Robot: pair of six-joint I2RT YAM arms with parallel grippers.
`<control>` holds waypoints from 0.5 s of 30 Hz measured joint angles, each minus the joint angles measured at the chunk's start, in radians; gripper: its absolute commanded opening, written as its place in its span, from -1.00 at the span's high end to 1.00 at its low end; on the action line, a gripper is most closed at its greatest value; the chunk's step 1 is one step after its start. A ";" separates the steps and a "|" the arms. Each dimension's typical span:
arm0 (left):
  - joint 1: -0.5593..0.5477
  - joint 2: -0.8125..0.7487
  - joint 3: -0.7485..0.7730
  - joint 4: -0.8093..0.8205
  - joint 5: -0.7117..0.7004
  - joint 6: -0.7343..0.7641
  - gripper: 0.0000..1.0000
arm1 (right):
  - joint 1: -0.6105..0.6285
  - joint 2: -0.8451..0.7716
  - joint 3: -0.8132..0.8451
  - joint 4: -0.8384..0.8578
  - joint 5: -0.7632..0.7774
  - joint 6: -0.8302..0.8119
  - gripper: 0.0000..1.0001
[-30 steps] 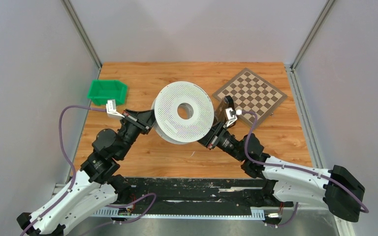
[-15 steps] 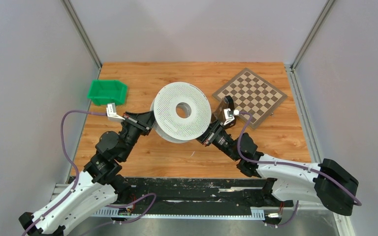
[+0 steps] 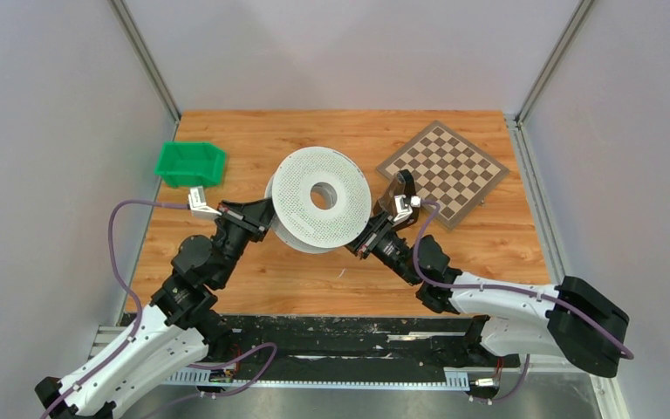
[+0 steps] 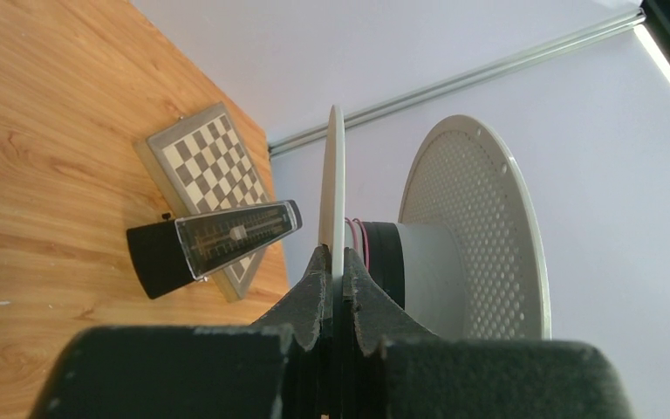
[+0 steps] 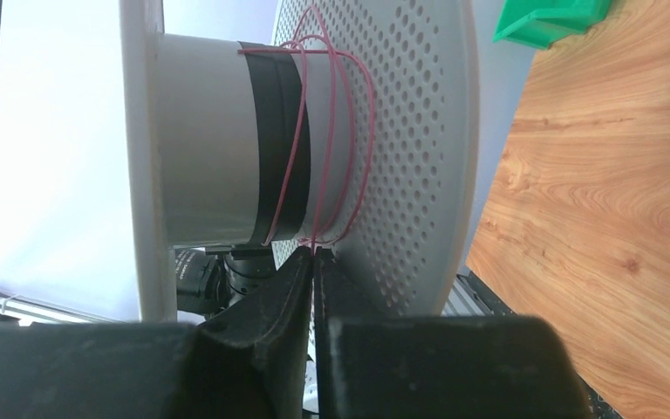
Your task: Wrap the cables
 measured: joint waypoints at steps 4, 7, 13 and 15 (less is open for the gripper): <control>0.000 -0.010 0.000 -0.002 -0.011 0.001 1.00 | 0.000 -0.014 -0.002 -0.015 0.013 0.000 0.72; 0.000 -0.015 -0.001 0.000 -0.016 0.001 1.00 | 0.000 -0.040 -0.013 -0.028 0.026 -0.002 0.67; 0.000 -0.020 -0.004 0.000 -0.018 0.000 1.00 | 0.000 -0.090 -0.024 -0.073 0.045 -0.020 0.56; 0.000 -0.020 -0.004 0.000 -0.018 0.000 1.00 | 0.000 -0.112 -0.031 -0.092 0.052 -0.028 0.53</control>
